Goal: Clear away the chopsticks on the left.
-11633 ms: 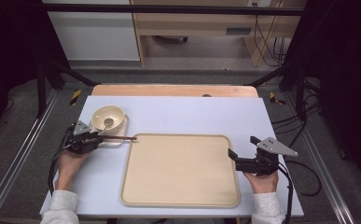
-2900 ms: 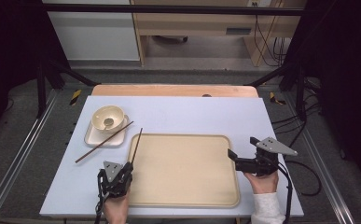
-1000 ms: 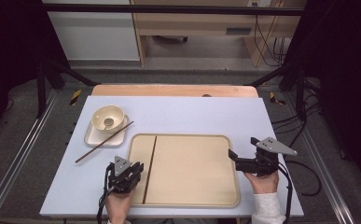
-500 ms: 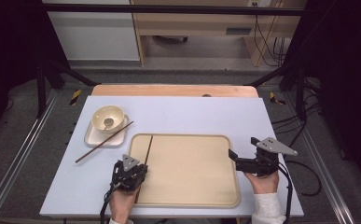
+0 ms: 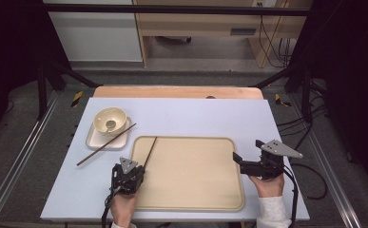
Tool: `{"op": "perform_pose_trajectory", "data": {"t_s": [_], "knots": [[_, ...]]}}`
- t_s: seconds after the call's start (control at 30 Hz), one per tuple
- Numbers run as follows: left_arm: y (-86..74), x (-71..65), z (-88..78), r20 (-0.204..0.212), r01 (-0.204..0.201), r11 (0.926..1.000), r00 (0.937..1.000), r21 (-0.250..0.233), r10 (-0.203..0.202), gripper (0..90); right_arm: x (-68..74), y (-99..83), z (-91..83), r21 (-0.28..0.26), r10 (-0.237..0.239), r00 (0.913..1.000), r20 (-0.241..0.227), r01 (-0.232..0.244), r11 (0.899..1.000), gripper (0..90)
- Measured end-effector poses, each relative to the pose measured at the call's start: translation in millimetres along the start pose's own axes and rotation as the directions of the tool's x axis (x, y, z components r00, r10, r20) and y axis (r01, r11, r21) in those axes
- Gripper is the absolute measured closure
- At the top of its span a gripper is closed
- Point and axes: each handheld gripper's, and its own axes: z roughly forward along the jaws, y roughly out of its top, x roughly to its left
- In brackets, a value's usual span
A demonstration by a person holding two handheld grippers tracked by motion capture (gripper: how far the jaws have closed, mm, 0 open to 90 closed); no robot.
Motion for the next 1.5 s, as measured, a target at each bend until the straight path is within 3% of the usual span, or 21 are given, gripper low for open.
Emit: {"op": "perform_pose_trajectory", "data": {"t_s": [0.1, 0.2, 0.33, 0.73, 0.93, 1.1, 1.17, 1.3, 1.5], "knots": [[0.3, -2.1, 0.3, -0.045, -0.017, 0.9998, 0.9988, 0.009, 0.017, 84.9, 0.2, 0.0, 0.3, 0.0, -0.002, 1.0, 0.0, 0.002, 1.0, 3.0], [0.6, -1.2, -0.7, -0.065, -0.021, 0.9996, 0.9977, 0.018, 0.022, 84.8, -0.2, 0.1, -0.1, 0.0, -0.002, 1.0, 0.0, 0.002, 1.0, 3.0], [0.3, 3.2, -2.0, -0.051, 0.0, 0.9998, 0.9987, 0.018, 0.001, 84.8, -0.4, 0.1, 0.0, 0.0, -0.002, 1.0, 0.0, 0.002, 1.0, 3.0], [-0.5, 4.3, -0.5, -0.028, -0.018, 0.9992, 0.9994, 0.035, 0.019, 80.2, -0.3, 0.3, -0.5, -0.002, -0.003, 1.0, 0.001, 0.003, 1.0, 3.0], [-0.8, 4.1, -0.2, -0.032, -0.048, 0.9983, 0.9983, 0.033, 0.049, 76.2, -0.5, 0.4, -0.9, -0.004, -0.003, 1.0, 0.001, 0.003, 1.0, 3.0], [0.0, 5.1, -2.6, 0.0, -0.043, 0.9991, 0.9991, 0.008, 0.043, 73.9, -0.7, 0.5, -1.5, -0.006, -0.004, 1.0, 0.002, 0.004, 1.0, 3.0], [1.9, 8.0, -7.5, 0.056, -0.037, 0.9989, 0.9977, -0.029, 0.038, 72.3, -1.1, 0.8, -2.2, -0.007, 0.0, 1.0, 0.001, 0.0, 1.0, 3.0], [6.8, 16.5, -16.3, 0.098, -0.032, 0.9965, 0.9944, -0.077, 0.04, 70.2, -1.7, 1.0, -3.3, -0.011, 0.0, 1.0, 0.001, 0.0, 1.0, 3.0], [18.9, 25.1, -27.1, 0.128, -0.037, 0.9922, 0.9904, -0.119, 0.052, 65.5, -1.6, 0.9, -3.3, -0.01, -0.002, 1.0, 0.002, 0.002, 1.0, 3.0]]}}
